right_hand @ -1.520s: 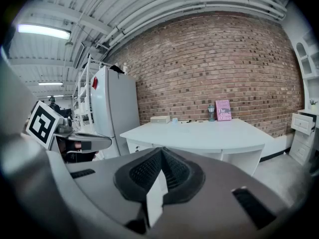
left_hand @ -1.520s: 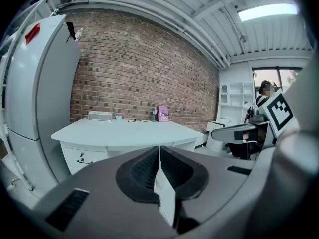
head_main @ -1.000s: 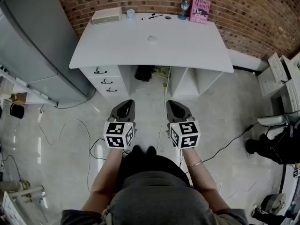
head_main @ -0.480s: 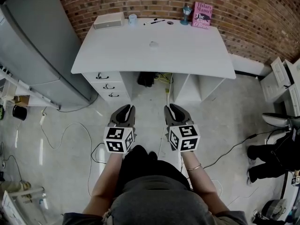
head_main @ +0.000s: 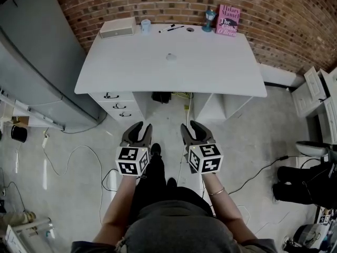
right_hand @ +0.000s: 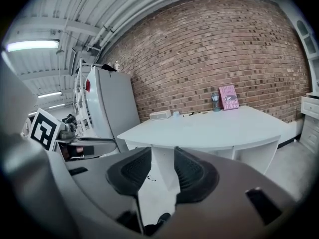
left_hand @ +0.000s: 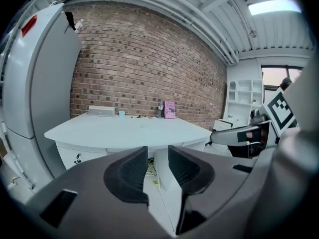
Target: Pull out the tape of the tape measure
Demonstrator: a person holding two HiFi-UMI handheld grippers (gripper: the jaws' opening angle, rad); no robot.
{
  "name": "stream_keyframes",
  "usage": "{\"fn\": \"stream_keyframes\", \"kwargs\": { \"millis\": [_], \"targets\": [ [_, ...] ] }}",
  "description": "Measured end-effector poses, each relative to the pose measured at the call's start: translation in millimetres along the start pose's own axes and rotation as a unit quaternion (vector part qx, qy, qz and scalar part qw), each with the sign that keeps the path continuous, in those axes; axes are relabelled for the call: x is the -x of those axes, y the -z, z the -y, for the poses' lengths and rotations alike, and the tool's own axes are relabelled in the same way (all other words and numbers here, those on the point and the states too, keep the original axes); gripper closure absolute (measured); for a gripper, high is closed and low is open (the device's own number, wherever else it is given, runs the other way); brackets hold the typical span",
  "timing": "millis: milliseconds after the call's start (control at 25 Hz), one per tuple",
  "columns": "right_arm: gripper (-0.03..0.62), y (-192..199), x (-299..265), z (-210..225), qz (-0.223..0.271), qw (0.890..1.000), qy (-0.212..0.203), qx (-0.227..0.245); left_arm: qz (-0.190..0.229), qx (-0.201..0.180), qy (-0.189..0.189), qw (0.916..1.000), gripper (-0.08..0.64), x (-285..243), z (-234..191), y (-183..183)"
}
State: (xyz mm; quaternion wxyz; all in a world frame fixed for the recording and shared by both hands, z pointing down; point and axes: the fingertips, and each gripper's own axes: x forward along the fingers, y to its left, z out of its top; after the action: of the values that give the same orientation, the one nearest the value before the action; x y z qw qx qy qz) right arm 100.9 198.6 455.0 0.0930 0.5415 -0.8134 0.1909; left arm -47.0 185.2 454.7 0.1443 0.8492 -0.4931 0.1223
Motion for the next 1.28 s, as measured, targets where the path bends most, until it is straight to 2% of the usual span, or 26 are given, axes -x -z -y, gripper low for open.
{"fn": "stream_keyframes", "kwargs": {
  "millis": [280,760,1000,1280],
  "targets": [
    [0.459,-29,-70,17,-0.002,1.000,0.016,-0.001,0.000,0.002,0.010,0.9999,0.430,-60,-50,-25],
    [0.453,-84,-183,56,-0.013,0.998,0.065,-0.001,-0.005,-0.008,0.037,0.9993,0.419,-157,-128,-81],
    [0.448,-95,-219,66,-0.017,0.996,0.084,-0.001,-0.008,-0.012,0.048,0.9988,0.419,-187,-153,-90],
    [0.439,-104,-247,86,-0.036,0.995,0.089,0.007,-0.018,-0.010,0.056,0.9982,0.417,-213,-162,-97]
  ]
}}
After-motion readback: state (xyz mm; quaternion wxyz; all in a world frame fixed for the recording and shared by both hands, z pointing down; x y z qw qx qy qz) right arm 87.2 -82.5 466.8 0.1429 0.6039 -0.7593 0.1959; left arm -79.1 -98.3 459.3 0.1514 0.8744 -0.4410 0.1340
